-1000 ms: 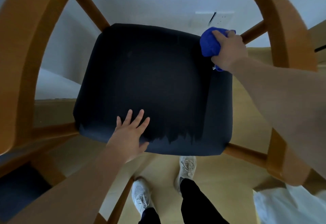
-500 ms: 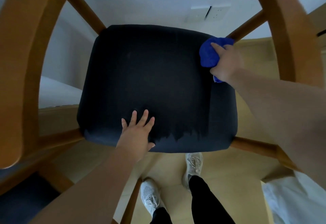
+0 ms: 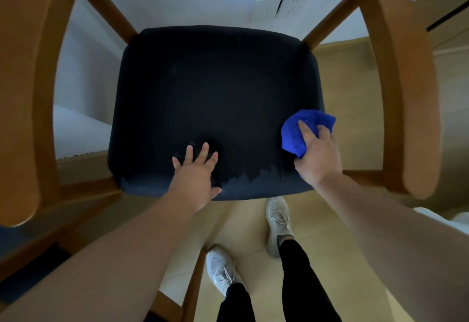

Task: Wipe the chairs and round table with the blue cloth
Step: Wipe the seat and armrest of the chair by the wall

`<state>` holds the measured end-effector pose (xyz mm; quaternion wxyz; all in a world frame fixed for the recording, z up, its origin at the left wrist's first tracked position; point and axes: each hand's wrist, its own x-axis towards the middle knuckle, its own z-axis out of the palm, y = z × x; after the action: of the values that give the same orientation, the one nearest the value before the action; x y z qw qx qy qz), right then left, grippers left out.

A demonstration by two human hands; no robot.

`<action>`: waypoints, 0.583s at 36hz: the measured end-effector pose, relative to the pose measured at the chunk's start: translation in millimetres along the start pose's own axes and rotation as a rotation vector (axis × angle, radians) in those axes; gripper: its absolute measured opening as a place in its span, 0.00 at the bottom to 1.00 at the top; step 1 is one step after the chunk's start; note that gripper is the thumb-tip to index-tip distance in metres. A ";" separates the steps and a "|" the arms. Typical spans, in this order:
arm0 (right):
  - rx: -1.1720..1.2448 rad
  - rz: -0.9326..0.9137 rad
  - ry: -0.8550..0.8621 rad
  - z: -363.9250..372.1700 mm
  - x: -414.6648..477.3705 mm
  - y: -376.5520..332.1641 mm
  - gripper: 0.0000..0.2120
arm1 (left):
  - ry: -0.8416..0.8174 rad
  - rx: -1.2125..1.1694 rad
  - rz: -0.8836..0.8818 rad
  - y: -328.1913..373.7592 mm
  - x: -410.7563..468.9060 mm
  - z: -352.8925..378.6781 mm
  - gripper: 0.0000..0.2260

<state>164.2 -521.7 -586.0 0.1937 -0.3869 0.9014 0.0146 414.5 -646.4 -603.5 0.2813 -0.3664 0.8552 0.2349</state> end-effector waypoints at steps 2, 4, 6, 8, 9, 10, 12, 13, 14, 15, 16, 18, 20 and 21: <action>0.025 0.020 -0.004 11.8 -29.7 2.3 0.43 | -0.002 -0.005 0.007 -0.8 0.3 0.8 0.40; 0.059 0.034 -0.009 23.0 -58.3 5.7 0.44 | 0.004 -0.005 0.013 -0.6 -0.3 2.4 0.40; 0.072 0.030 -0.005 30.8 -76.2 8.8 0.44 | 0.008 -0.002 0.015 -0.9 0.1 2.4 0.40; 0.071 0.051 0.001 33.7 -80.0 9.5 0.43 | 0.007 0.005 0.020 -0.7 0.6 1.8 0.40; 0.070 0.064 0.008 33.6 -79.0 9.2 0.42 | 0.015 0.012 0.022 0.0 0.2 1.9 0.40; 0.067 0.069 0.016 33.6 -78.1 8.5 0.42 | 0.028 0.028 0.022 0.7 -1.4 2.8 0.40; 0.066 0.072 0.026 34.6 -78.6 8.3 0.42 | 0.069 0.086 0.026 1.8 -6.8 6.6 0.39; 0.071 0.067 0.030 35.9 -80.1 8.7 0.42 | 0.091 0.115 0.027 1.1 -10.7 9.0 0.38; 0.077 0.058 0.037 37.0 -81.4 9.5 0.42 | 0.109 0.133 0.032 0.1 -14.0 10.6 0.37; 0.083 0.048 0.044 37.3 -82.1 10.2 0.43 | 0.127 0.133 0.040 -1.7 -16.7 10.3 0.35; 0.090 0.039 0.052 37.3 -81.5 10.3 0.43 | 0.143 0.122 0.051 -4.4 -19.7 8.3 0.33; 0.092 0.042 0.053 36.7 -79.2 10.4 0.43 | 0.178 0.087 0.095 -10.6 -28.3 1.9 0.28; 0.090 0.057 0.047 36.7 -79.0 10.4 0.42 | 0.233 0.079 0.173 -17.8 -42.8 -5.4 0.25; 0.097 0.065 0.045 36.7 -79.4 9.6 0.42 | 0.268 0.094 0.219 -22.5 -51.8 -10.2 0.23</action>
<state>219.6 -453.6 -592.5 0.1913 -0.3477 0.9173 -0.0315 458.0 -641.0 -566.6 0.1546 -0.2857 0.9298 0.1730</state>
